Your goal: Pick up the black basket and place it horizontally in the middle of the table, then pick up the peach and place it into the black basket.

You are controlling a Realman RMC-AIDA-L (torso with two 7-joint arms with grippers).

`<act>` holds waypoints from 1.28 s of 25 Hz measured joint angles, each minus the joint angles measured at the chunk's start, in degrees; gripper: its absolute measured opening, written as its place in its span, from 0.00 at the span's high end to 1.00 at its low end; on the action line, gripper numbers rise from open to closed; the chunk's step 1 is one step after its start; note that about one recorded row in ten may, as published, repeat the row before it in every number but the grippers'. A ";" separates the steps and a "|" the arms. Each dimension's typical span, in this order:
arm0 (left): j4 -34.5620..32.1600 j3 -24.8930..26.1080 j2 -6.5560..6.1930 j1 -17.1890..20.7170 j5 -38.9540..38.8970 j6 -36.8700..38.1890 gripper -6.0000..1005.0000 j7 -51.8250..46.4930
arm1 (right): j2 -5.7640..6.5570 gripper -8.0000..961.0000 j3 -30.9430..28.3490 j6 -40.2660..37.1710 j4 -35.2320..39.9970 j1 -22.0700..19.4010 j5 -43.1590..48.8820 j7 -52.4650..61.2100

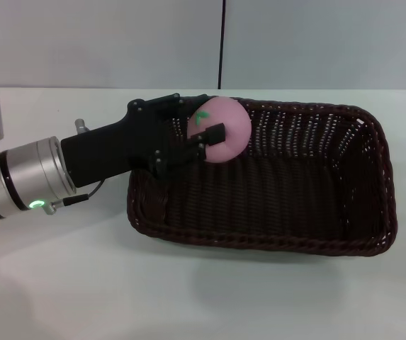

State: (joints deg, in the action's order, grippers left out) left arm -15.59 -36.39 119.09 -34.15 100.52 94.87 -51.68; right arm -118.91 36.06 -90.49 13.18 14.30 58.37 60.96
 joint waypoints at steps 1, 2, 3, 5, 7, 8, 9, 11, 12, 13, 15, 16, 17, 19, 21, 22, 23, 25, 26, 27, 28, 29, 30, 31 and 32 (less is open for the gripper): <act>0.27 0.14 0.00 0.04 -0.04 -0.07 0.67 0.42 | 0.03 0.33 -0.01 -0.23 0.01 -0.12 -0.01 0.07; 0.47 0.26 0.00 0.15 -0.11 -0.15 0.63 0.75 | 0.07 0.33 -0.03 -0.47 0.05 -0.26 -0.03 0.15; 0.77 0.34 0.00 0.37 -0.40 -0.33 0.59 1.27 | 0.12 0.33 -0.07 -0.68 0.17 -0.46 -0.06 0.20; 1.29 0.35 0.00 0.81 -1.07 -0.59 0.51 2.34 | 0.14 0.33 -0.17 -0.78 0.29 -0.64 -0.10 0.20; 1.93 0.34 0.00 1.44 -1.85 -1.00 0.42 3.22 | 0.15 0.33 -0.19 -0.62 0.30 -0.67 -0.12 -0.01; 2.13 0.34 -0.02 1.68 -2.03 -1.18 0.38 3.31 | 0.15 0.33 -0.20 -0.41 0.29 -0.67 -0.12 -0.12; 2.73 0.34 -0.12 2.67 -3.07 -1.89 0.31 3.45 | 0.17 0.33 -0.23 0.03 0.28 -0.72 -0.12 -0.44; 2.82 0.34 -0.16 3.73 -4.58 -2.49 0.15 3.88 | 0.17 0.33 -0.29 0.18 0.29 -0.79 -0.12 -0.72; 2.84 0.33 -0.16 4.37 -5.66 -2.80 0.15 4.32 | 0.16 0.33 -0.52 0.27 0.33 -0.92 -0.12 -1.09; 2.87 0.33 -0.17 5.54 -7.80 -3.29 0.15 5.30 | 0.16 0.33 -0.93 0.32 0.36 -1.09 -0.12 -1.55; 2.96 0.33 -0.16 6.63 -10.13 -3.81 0.15 6.43 | 0.13 0.33 -2.80 0.34 0.25 -1.40 -0.12 -2.57; 2.96 0.33 -0.16 6.63 -10.13 -3.81 0.15 6.43 | 0.10 0.33 -3.63 0.35 0.16 -1.55 -0.12 -2.93; 4.40 0.37 -0.30 10.33 -18.42 -5.53 0.15 11.25 | 0.09 0.33 -4.49 0.35 0.09 -1.70 -0.12 -3.21; 6.98 0.42 -0.42 12.74 -24.74 -6.69 0.15 16.72 | 0.01 0.33 -6.76 0.37 -0.10 -2.16 -0.12 -4.50; 6.98 0.42 -0.42 12.74 -24.74 -6.69 0.15 16.72 | -0.01 0.33 -7.42 0.38 -0.26 -2.24 -0.12 -5.14; 8.58 0.48 -0.44 14.30 -28.65 -7.23 0.15 20.41 | -0.04 0.33 -8.01 0.38 -0.57 -2.32 -0.12 -5.91; 8.58 0.48 -0.44 14.30 -28.65 -7.23 0.15 20.41 | -0.07 0.33 -8.65 0.32 -1.10 -2.32 -0.12 -7.10; 8.58 0.48 -0.44 14.30 -28.65 -7.23 0.15 20.41 | -0.11 0.33 -10.28 0.08 -2.53 -2.27 -0.13 -9.89; 8.58 0.48 -0.44 14.30 -28.65 -7.23 0.15 20.41 | -0.12 0.33 -11.56 -0.06 -3.64 -2.10 -0.14 -11.65; 13.16 2.09 -0.45 16.88 -35.88 -7.81 0.15 27.83 | -0.15 0.33 -12.52 -0.12 -4.47 -1.97 -0.15 -13.03; 15.38 4.82 -0.45 17.77 -37.77 -7.72 0.15 31.33 | -0.16 0.33 -14.15 -0.13 -5.97 -1.60 -0.15 -15.23; 15.38 4.82 -0.45 17.77 -37.77 -7.72 0.15 31.33 | -0.17 0.33 -15.96 -0.14 -7.70 -1.06 -0.17 -18.17; 15.38 4.82 -0.45 17.77 -37.77 -7.72 0.15 31.33 | -0.17 0.33 -15.96 -0.14 -7.70 -1.06 -0.17 -18.17; 16.80 6.91 -0.45 18.43 -38.10 -7.68 0.15 33.43 | -0.18 0.33 -16.32 -0.11 -8.11 -0.80 -0.16 -19.03; 16.80 6.91 -0.45 18.43 -38.10 -7.68 0.15 33.43 | -0.19 0.33 -16.52 -0.05 -8.43 -0.40 -0.16 -20.02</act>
State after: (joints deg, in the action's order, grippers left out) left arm 1.21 -29.48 118.64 -15.71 62.41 87.19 -18.24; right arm -119.09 19.54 -90.54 4.76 13.90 58.21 40.94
